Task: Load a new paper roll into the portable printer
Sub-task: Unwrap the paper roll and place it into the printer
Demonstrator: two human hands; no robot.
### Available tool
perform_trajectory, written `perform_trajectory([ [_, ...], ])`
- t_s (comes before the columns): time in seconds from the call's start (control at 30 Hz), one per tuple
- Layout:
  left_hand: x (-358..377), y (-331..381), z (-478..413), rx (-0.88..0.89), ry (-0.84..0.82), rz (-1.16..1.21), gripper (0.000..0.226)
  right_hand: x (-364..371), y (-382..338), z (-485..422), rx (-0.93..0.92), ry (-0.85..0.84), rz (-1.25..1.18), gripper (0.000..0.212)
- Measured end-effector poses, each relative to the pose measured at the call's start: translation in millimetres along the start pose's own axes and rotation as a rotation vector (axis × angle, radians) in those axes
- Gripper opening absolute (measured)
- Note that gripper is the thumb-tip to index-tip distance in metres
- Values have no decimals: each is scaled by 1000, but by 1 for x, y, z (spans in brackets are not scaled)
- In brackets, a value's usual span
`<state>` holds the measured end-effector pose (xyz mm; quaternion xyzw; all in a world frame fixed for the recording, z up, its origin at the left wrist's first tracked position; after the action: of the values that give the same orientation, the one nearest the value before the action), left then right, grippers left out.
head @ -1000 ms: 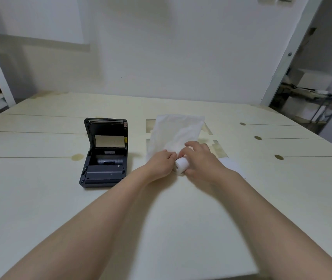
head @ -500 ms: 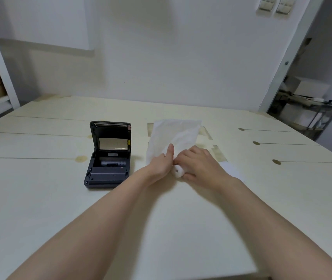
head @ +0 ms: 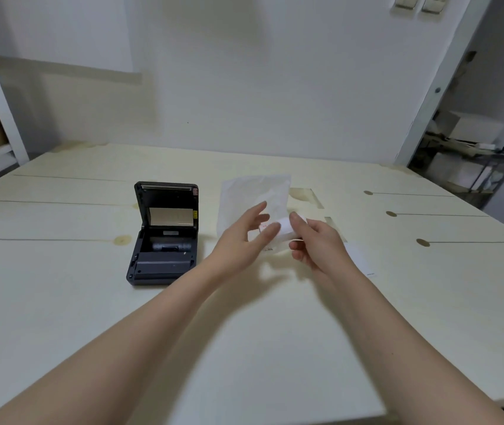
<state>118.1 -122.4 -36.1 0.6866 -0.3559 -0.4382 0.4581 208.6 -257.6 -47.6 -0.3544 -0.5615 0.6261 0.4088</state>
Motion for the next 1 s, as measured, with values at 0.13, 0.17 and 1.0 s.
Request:
perform_trajectory([
  [0.13,-3,5,9,87,3,62,62,13,-1,10,28,-40,-44,48],
  [0.17,-7,5,10,101,33,83,54,17,-1,13,31,-43,-46,47],
  [1.0,-12,-20,22,39,127,420,28,37,-43,51,-1197,67,938,13],
])
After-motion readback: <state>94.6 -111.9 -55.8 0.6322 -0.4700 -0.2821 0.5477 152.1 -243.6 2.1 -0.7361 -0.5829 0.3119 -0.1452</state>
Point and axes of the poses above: each hand's wrist, its own z-axis away from the middle knuckle, its own x-axis out of the palm, y = z × x, the point moved 8 cm from there along -z, towards the middle knuckle
